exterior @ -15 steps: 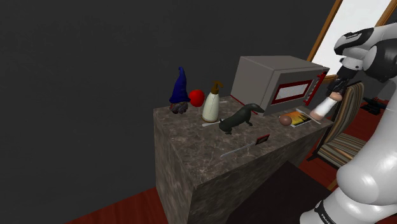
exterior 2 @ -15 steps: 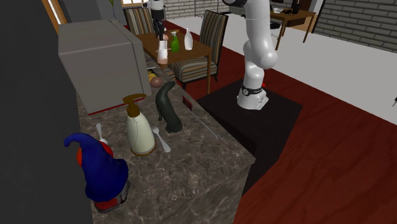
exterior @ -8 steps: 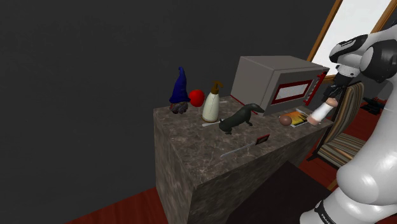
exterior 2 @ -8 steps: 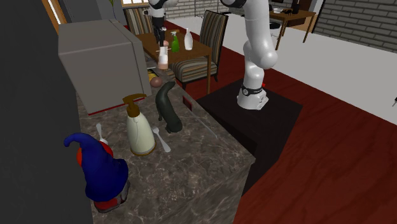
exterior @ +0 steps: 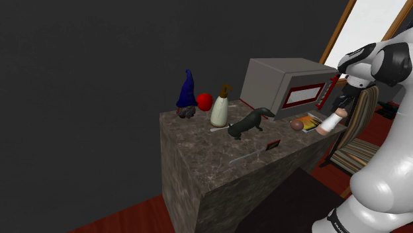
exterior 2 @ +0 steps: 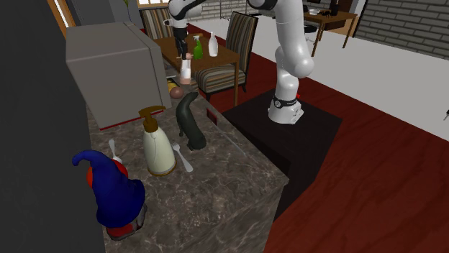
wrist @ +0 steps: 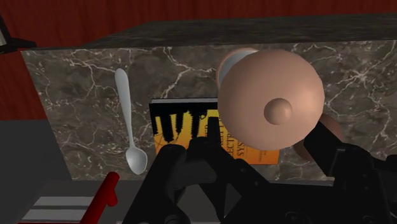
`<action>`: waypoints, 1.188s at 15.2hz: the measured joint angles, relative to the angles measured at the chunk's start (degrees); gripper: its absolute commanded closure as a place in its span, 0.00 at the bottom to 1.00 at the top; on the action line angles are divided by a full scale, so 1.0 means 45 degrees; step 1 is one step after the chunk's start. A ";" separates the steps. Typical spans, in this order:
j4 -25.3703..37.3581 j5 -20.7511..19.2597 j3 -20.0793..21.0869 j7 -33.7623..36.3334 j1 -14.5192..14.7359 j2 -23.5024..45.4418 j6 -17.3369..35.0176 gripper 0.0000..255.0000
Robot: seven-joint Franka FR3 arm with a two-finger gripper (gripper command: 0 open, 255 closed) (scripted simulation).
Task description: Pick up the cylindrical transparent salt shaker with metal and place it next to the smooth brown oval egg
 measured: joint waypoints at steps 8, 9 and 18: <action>-0.0259 0.0176 0.0078 -0.0113 -0.0035 0.0196 0.0408 1.00; -0.0260 0.0177 0.0078 -0.0114 -0.0035 0.0197 0.0410 0.00; 0.0225 -0.0118 -0.0061 0.0062 0.0012 -0.0142 -0.0312 0.00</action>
